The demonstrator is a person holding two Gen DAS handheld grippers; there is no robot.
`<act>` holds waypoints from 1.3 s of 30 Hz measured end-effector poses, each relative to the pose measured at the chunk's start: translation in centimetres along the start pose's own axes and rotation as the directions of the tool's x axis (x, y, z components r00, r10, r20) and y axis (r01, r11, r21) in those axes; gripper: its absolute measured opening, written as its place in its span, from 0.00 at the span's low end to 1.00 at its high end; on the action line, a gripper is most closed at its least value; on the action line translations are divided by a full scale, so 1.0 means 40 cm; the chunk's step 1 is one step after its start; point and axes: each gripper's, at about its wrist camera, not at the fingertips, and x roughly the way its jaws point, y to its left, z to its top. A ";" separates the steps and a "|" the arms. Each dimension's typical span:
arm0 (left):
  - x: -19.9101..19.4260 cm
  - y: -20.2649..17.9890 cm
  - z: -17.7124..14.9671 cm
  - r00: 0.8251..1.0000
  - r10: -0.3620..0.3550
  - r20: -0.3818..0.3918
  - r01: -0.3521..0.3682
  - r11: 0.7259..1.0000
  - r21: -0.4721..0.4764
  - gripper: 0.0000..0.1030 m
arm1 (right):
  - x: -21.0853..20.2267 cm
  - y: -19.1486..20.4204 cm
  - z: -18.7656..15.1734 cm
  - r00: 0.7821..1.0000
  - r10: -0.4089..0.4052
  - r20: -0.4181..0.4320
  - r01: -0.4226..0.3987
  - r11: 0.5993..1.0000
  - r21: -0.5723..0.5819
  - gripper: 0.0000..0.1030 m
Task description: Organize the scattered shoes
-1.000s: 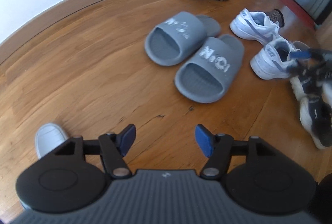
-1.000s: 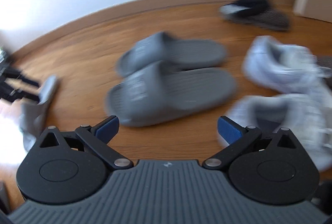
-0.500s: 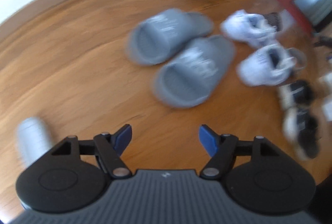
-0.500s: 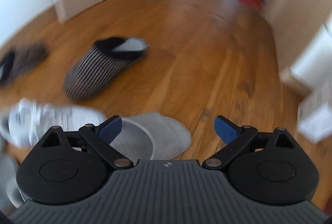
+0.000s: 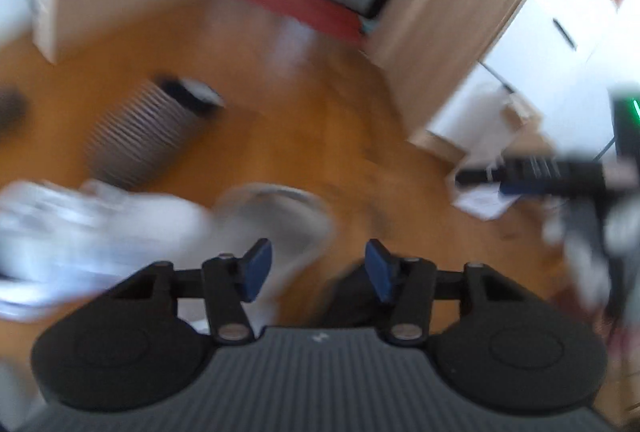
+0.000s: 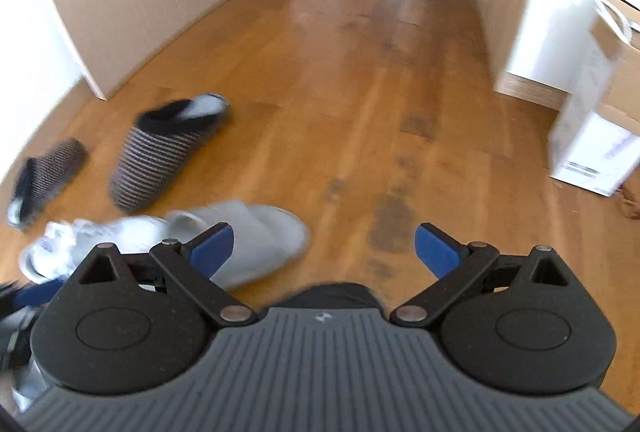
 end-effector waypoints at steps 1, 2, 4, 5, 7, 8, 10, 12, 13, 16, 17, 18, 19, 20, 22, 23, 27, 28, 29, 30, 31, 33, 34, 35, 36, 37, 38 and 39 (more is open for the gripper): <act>0.057 0.010 0.007 1.000 -0.008 -0.014 0.007 0.998 -0.061 0.46 | 0.006 -0.025 0.000 1.000 -0.008 -0.012 0.008 1.000 0.017 0.96; 0.125 0.023 0.016 0.999 -0.013 -0.038 0.008 0.993 -0.118 0.46 | 0.012 -0.049 0.000 1.000 -0.016 -0.024 0.017 0.999 0.033 0.96; 0.209 0.035 0.022 0.996 -0.038 -0.086 0.021 0.982 -0.185 0.38 | 0.016 -0.085 0.002 0.999 -0.027 -0.040 0.030 0.996 0.085 0.96; 0.240 0.044 0.025 0.993 -0.049 -0.104 0.025 0.975 -0.220 0.27 | 0.014 -0.095 0.002 0.999 -0.020 -0.048 0.025 0.994 0.104 0.96; 0.272 0.050 0.026 0.994 -0.043 -0.105 0.016 0.968 -0.249 0.04 | 0.016 -0.099 0.004 0.998 -0.006 -0.058 0.012 0.994 0.107 0.96; 0.271 0.045 0.026 0.994 -0.045 -0.098 0.019 0.970 -0.244 0.04 | 0.013 -0.093 0.005 0.999 -0.006 -0.047 0.010 0.996 0.090 0.96; 0.232 0.014 0.024 0.997 -0.030 -0.065 0.018 0.984 -0.178 0.03 | 0.005 -0.083 0.007 1.000 -0.002 -0.024 0.003 0.998 0.060 0.96; 0.207 0.006 0.036 0.998 -0.041 -0.048 0.034 0.990 -0.139 0.03 | -0.006 -0.073 0.008 1.000 0.015 0.005 -0.015 0.999 0.041 0.96; 0.173 -0.001 0.041 0.998 -0.055 -0.030 0.051 0.991 -0.120 0.03 | -0.012 -0.065 0.009 0.999 0.026 0.022 -0.027 0.999 0.032 0.96; 0.044 -0.002 0.045 0.997 -0.066 0.036 0.069 0.993 -0.098 0.03 | -0.032 -0.024 0.017 0.995 0.070 0.069 -0.071 0.998 0.002 0.96; 0.007 -0.001 0.044 0.997 -0.065 0.052 0.069 0.993 -0.096 0.03 | -0.041 -0.004 0.021 0.992 0.087 0.087 -0.086 0.996 -0.014 0.96; -0.042 0.002 0.037 0.996 -0.054 0.070 0.062 0.993 -0.104 0.03 | -0.051 0.021 0.025 0.989 0.105 0.104 -0.102 0.994 -0.036 0.96; -0.120 0.009 0.022 0.995 -0.028 0.097 0.040 0.992 -0.119 0.03 | -0.059 0.045 0.029 0.985 0.124 0.116 -0.118 0.991 -0.055 0.96; -0.181 0.012 0.006 0.993 -0.003 0.115 0.018 0.991 -0.130 0.03 | -0.067 0.073 0.031 0.980 0.150 0.130 -0.142 0.987 -0.074 0.96; -0.348 0.026 -0.058 0.985 0.064 0.160 -0.038 0.986 -0.159 0.03 | -0.086 0.138 0.032 0.964 0.214 0.156 -0.197 0.973 -0.116 0.96; -0.394 0.028 -0.081 0.983 0.077 0.169 -0.050 0.986 -0.161 0.03 | -0.090 0.167 0.027 0.957 0.243 0.156 -0.223 0.965 -0.135 0.96; -0.620 0.069 -0.277 0.982 0.135 0.129 -0.115 0.982 -0.152 0.03 | -0.109 0.340 -0.017 0.906 0.407 0.114 -0.373 0.897 -0.239 0.97; -0.646 0.079 -0.321 0.982 0.152 0.108 -0.135 0.979 -0.153 0.03 | -0.115 0.398 -0.037 0.888 0.453 0.084 -0.416 0.866 -0.277 0.97; -0.672 0.089 -0.366 0.982 0.169 0.088 -0.154 0.976 -0.154 0.03 | -0.120 0.449 -0.056 0.870 0.490 0.057 -0.451 0.836 -0.313 0.97; -0.700 0.101 -0.420 0.981 0.184 0.064 -0.171 0.971 -0.167 0.04 | -0.131 0.517 -0.089 0.842 0.540 0.017 -0.496 0.785 -0.372 0.97; -0.726 0.113 -0.491 0.980 0.195 0.036 -0.185 0.966 -0.181 0.04 | -0.143 0.582 -0.124 0.810 0.586 -0.027 -0.539 0.725 -0.428 0.97; -0.759 0.129 -0.606 0.978 0.208 0.000 -0.204 0.958 -0.200 0.04 | -0.163 0.666 -0.183 0.760 0.642 -0.103 -0.595 0.623 -0.507 0.97; -0.763 0.139 -0.657 0.978 0.208 -0.020 -0.208 0.956 -0.207 0.04 | -0.174 0.708 -0.220 0.733 0.663 -0.154 -0.620 0.558 -0.551 0.97; -0.767 0.147 -0.678 0.978 0.207 -0.037 -0.210 0.957 -0.199 0.05 | -0.186 0.749 -0.262 0.705 0.677 -0.213 -0.643 0.481 -0.596 0.98; -0.757 0.162 -0.719 0.973 0.226 -0.057 -0.232 0.955 -0.186 0.06 | -0.202 0.796 -0.325 0.669 0.684 -0.292 -0.660 0.365 -0.656 0.98; -0.746 0.180 -0.754 0.969 0.235 -0.075 -0.245 0.950 -0.192 0.05 | -0.218 0.835 -0.393 0.637 0.676 -0.370 -0.664 0.238 -0.709 0.98; -0.739 0.195 -0.772 0.967 0.238 -0.089 -0.252 0.944 -0.213 0.06 | -0.225 0.854 -0.432 0.623 0.667 -0.409 -0.660 0.167 -0.733 0.99; -0.730 0.209 -0.790 0.964 0.245 -0.104 -0.264 0.935 -0.236 0.08 | -0.231 0.870 -0.473 0.614 0.650 -0.448 -0.653 0.099 -0.751 0.99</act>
